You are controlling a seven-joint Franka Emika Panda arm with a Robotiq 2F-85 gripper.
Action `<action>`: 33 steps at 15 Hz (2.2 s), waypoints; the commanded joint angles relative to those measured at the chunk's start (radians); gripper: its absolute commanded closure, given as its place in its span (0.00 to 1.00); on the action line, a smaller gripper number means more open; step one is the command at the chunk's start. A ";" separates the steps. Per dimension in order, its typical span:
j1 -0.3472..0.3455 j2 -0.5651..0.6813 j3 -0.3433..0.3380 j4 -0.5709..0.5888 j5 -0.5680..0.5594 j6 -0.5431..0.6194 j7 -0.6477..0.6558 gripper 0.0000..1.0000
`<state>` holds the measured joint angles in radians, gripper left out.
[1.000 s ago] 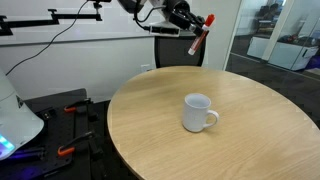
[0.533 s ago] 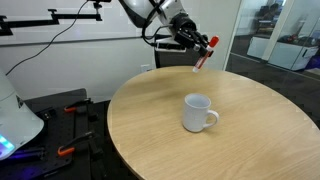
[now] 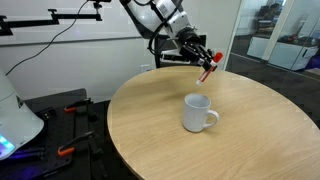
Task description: Put the red marker in the white mug
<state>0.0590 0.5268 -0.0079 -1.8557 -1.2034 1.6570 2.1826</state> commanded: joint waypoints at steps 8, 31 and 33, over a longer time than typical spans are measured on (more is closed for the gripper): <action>-0.001 0.153 -0.012 0.123 0.023 -0.035 -0.039 0.95; 0.027 0.042 -0.004 0.082 0.016 -0.044 -0.004 0.00; 0.031 -0.012 -0.001 0.071 0.013 -0.046 0.006 0.00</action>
<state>0.0792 0.6148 -0.0157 -1.7383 -1.1963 1.6320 2.1642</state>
